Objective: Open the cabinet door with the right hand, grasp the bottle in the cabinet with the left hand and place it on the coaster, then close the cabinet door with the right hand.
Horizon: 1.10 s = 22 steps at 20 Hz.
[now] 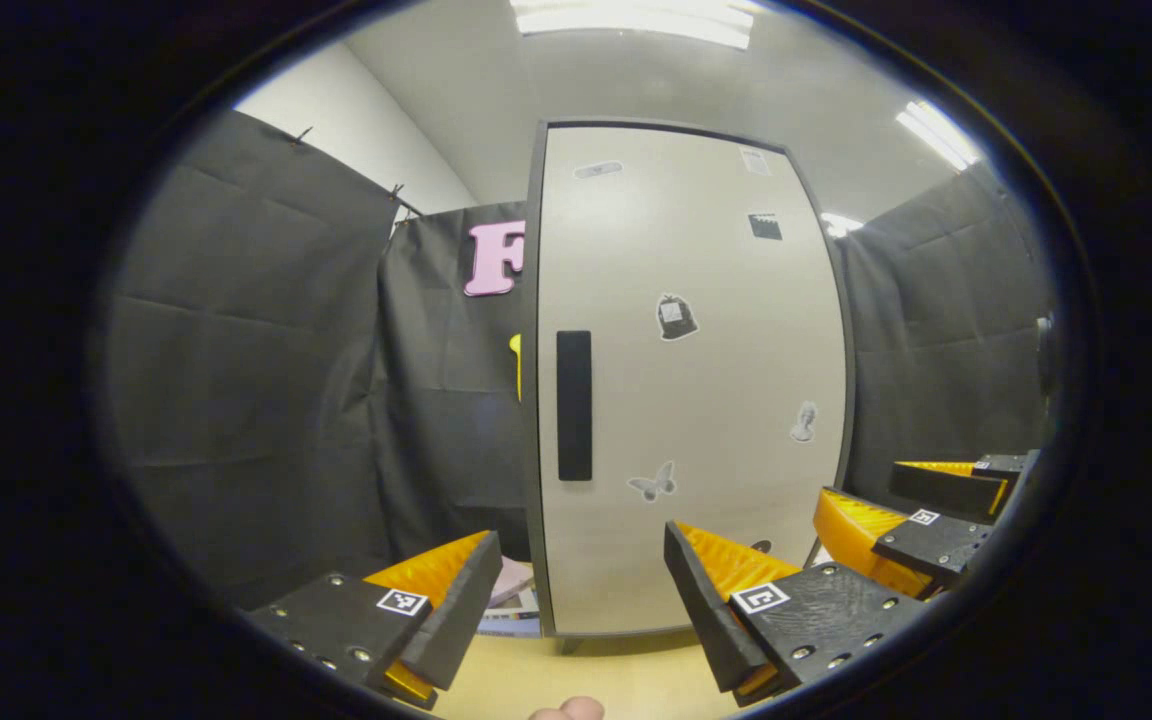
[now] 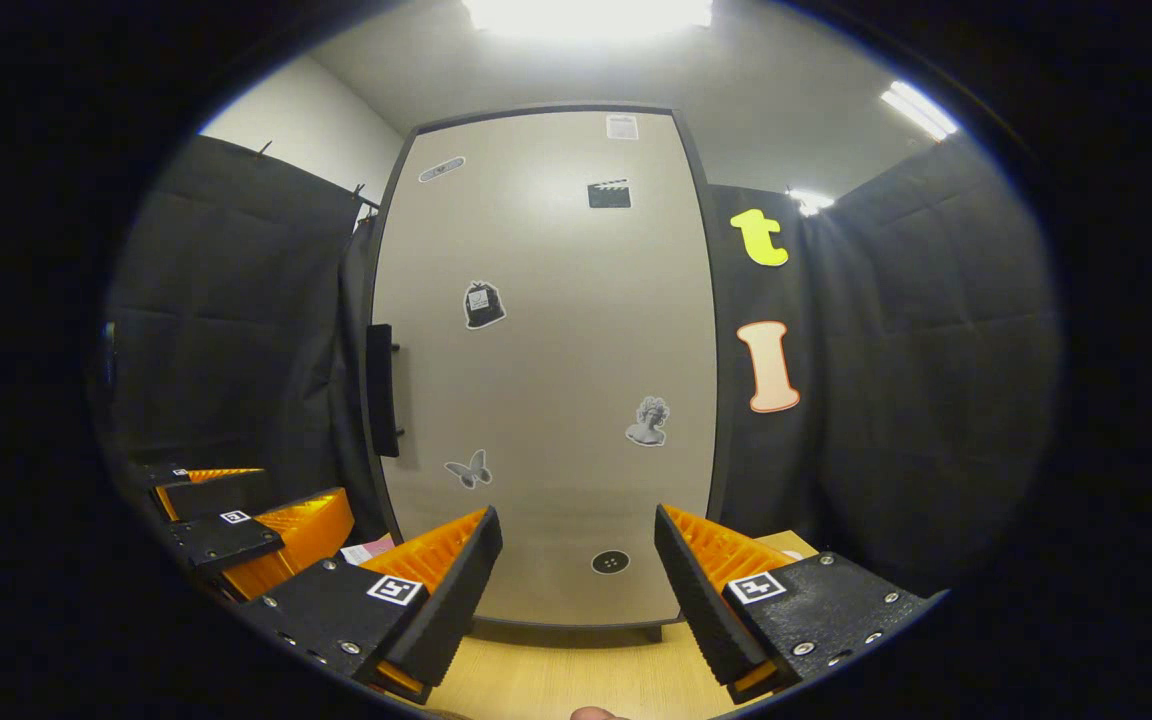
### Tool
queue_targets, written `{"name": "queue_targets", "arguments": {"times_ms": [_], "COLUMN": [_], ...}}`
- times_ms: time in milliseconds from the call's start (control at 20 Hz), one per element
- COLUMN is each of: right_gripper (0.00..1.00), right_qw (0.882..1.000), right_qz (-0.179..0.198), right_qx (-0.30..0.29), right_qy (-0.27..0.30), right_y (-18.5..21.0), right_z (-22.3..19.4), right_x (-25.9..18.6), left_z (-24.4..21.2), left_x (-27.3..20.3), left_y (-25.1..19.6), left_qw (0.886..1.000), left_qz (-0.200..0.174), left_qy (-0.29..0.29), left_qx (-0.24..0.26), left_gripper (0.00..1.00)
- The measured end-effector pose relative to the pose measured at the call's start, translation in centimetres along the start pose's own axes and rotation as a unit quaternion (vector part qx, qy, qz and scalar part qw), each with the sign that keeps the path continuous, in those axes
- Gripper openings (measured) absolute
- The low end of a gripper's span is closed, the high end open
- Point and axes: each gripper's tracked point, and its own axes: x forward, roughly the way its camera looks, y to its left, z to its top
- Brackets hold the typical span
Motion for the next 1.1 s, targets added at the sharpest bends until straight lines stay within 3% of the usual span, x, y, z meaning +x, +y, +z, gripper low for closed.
{"name": "queue_targets", "arguments": {"times_ms": [750, 1100], "right_gripper": [0.95, 0.95], "right_qw": [1.000, 1.000], "right_qz": [0.002, 0.013], "right_qx": [-0.009, -0.015], "right_qy": [0.002, -0.001], "right_y": [-0.6, 0.0], "right_z": [0.1, 0.3], "right_x": [0.0, 1.0], "left_z": [0.4, -0.3], "left_x": [-0.3, -3.2], "left_y": [-0.9, 0.3], "left_qw": [1.000, 1.000], "left_qz": [-0.008, -0.003], "left_qy": [-0.001, -0.005], "left_qx": [0.004, 0.007], "left_gripper": [0.94, 0.94]}}
